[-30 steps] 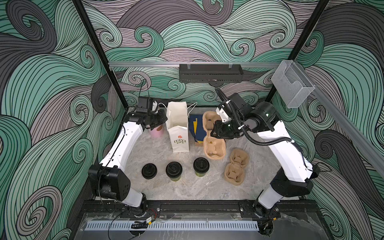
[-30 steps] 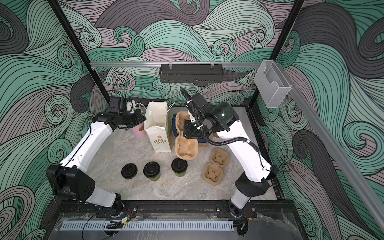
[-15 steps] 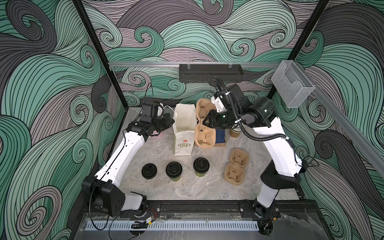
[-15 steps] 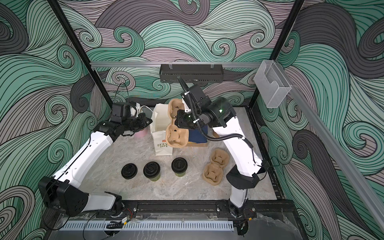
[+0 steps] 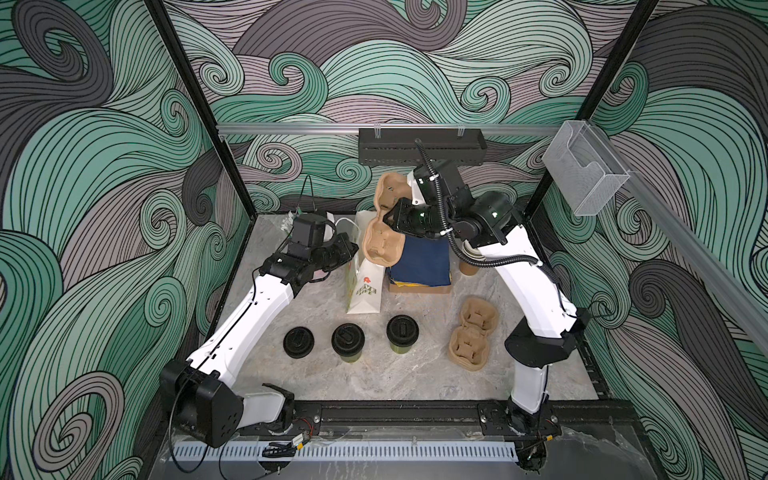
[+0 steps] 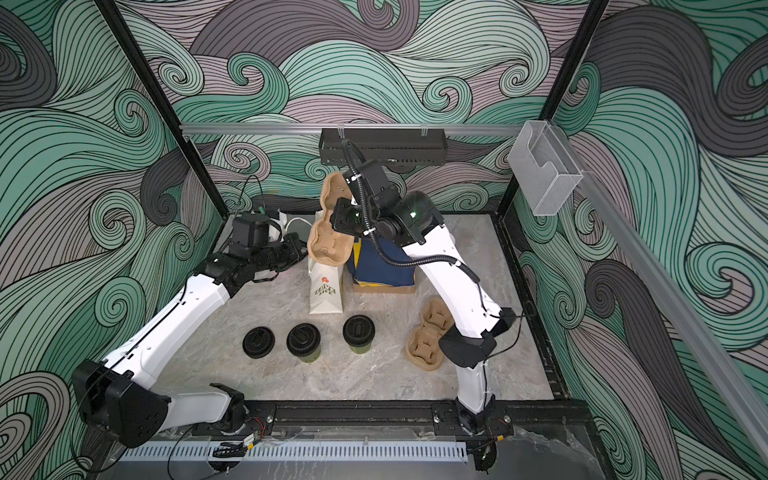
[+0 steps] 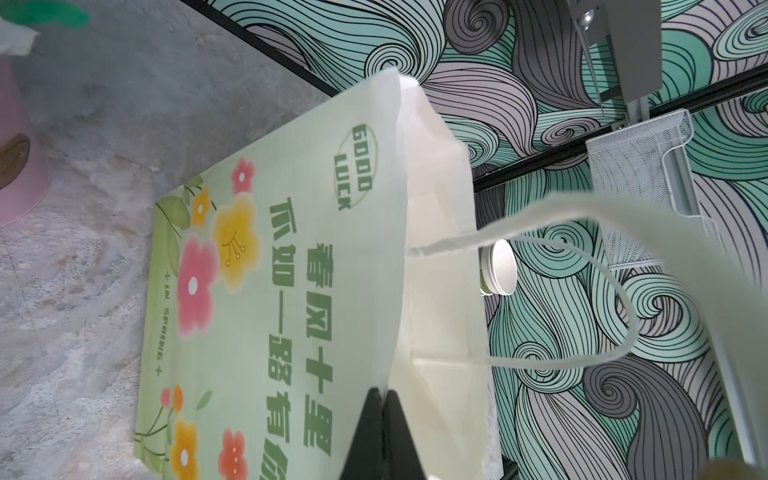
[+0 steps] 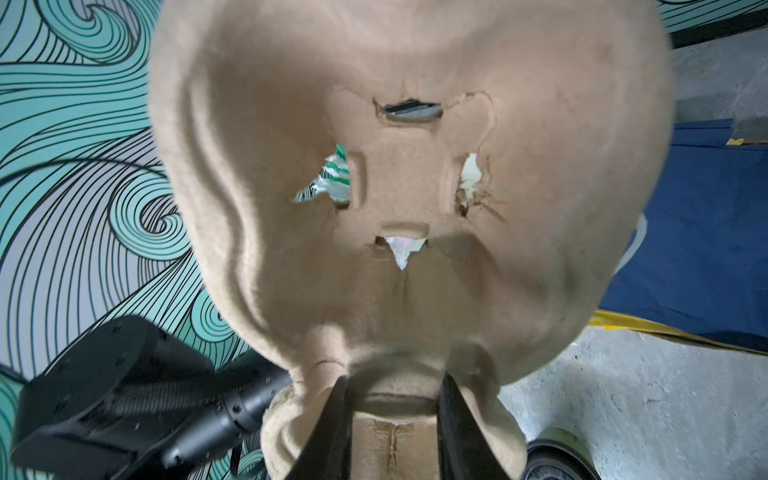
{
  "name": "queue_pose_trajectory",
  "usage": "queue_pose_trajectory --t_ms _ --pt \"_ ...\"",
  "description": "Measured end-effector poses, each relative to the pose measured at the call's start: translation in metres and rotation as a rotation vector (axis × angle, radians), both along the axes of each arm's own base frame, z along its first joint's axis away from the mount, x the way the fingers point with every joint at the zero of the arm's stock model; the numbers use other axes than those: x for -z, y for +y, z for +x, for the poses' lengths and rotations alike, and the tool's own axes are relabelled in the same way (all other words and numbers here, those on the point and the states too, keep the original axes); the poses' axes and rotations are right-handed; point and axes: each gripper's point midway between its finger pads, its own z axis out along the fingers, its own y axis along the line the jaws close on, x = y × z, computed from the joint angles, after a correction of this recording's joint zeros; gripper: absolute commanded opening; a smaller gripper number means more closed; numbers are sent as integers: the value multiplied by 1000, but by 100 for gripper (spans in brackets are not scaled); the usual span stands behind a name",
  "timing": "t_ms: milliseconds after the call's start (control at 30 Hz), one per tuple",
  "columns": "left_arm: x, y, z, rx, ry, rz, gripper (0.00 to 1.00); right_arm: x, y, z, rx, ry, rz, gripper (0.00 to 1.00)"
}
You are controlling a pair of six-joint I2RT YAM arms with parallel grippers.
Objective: Pack the takeout coffee
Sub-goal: 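Lower the carrier toward the bag with the right gripper while the left holds it, then push the brown carrier down into the white bag with the right gripper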
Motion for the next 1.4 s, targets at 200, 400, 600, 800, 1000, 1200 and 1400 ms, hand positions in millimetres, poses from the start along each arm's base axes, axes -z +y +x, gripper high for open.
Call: queue_pose_trajectory --t_ms 200,400,600,800,1000,1200,1400 --pt "-1 4 -3 -25 -11 -6 0 25 17 30 60 -10 -20 23" --pt "-5 8 -6 -53 -26 -32 0 38 27 44 96 -34 -45 23" --pt "1 11 -10 -75 -15 -38 0 50 29 52 118 -71 -118 24" --pt "1 13 -10 -92 -18 -39 0 62 28 54 117 -90 -193 24" --pt "-2 11 -9 -90 -30 -45 0 76 31 43 87 -53 -241 25" --pt "-4 1 -12 -61 -50 -43 0 82 29 38 72 -21 -258 25" --pt "-7 -2 -17 -54 -73 -47 0 86 26 29 53 16 -270 24"
